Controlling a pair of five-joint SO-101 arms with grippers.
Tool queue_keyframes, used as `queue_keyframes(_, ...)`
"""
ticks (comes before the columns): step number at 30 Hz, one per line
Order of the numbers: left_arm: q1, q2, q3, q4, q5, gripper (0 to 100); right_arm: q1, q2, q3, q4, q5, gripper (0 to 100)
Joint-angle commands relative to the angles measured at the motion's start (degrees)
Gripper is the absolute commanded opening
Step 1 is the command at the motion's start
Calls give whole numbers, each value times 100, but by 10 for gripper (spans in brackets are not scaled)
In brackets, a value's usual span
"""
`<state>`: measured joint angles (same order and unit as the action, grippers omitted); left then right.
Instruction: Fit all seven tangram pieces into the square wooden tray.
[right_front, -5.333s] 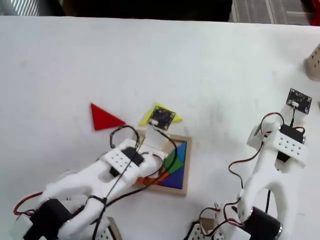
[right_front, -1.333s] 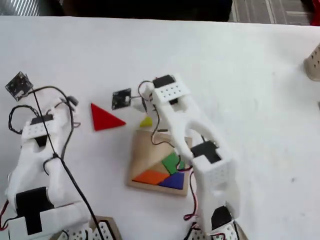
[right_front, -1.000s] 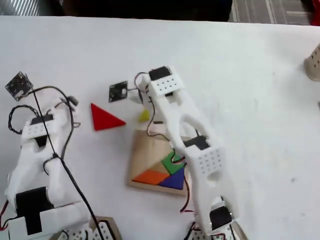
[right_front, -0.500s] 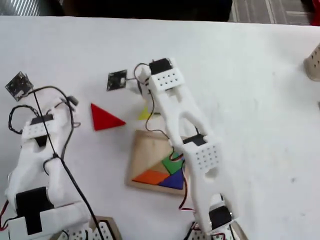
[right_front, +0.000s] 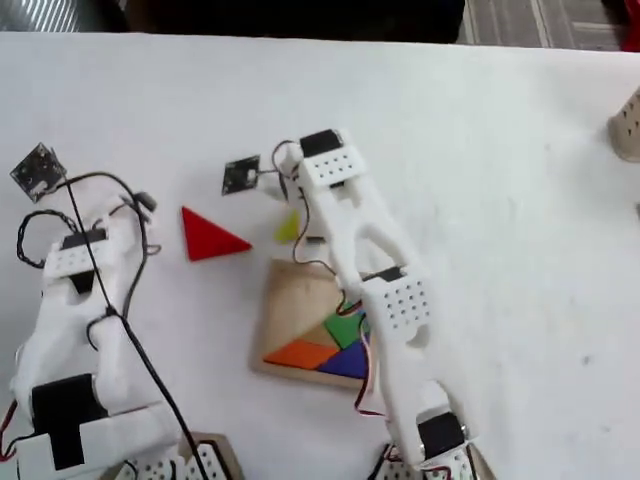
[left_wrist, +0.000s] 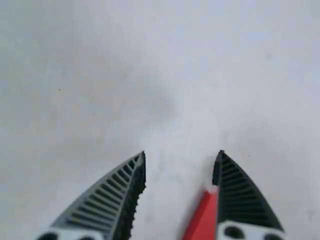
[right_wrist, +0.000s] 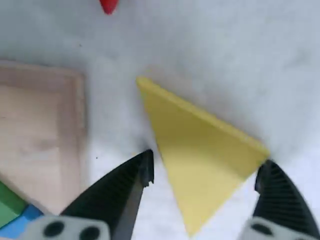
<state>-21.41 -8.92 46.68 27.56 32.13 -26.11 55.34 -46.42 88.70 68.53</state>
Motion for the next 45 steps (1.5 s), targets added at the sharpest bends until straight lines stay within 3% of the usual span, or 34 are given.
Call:
queue_keyframes(1, 4, -215, -18, -132, 0, 229, -101, 180, -141, -303, 70, 279)
queue_keyframes(6, 4, -215, -18, -132, 0, 229, -154, 321, -158, -585, 70, 19)
queue_keyframes(7, 4, -215, -18, -132, 0, 229, -136, 321, -229, -567, 70, 10)
queue_keyframes(9, 4, -215, -18, -132, 0, 229, -40, 312, -352, -426, 9, 44)
queue_keyframes(22, 4, -215, -18, -132, 0, 229, 145, 312, -2286, 954, -747, 19)
queue_keyframes(25, 4, -215, -18, -141, 0, 229, 31, 356, -2936, 919, -1389, 91)
queue_keyframes(29, 4, -215, -18, -141, 0, 229, -198, 558, -3297, 119, -2207, 197)
queue_keyframes(33, 4, -215, -18, -141, 0, 229, -444, 1059, -3288, -637, -3103, 111)
queue_keyframes(36, 4, -215, -18, -141, 0, 229, -593, 1376, -3323, -840, -3165, 19)
queue_keyframes(45, 4, -215, -18, -158, 0, 229, -884, 1446, -4299, -391, -3613, 26)
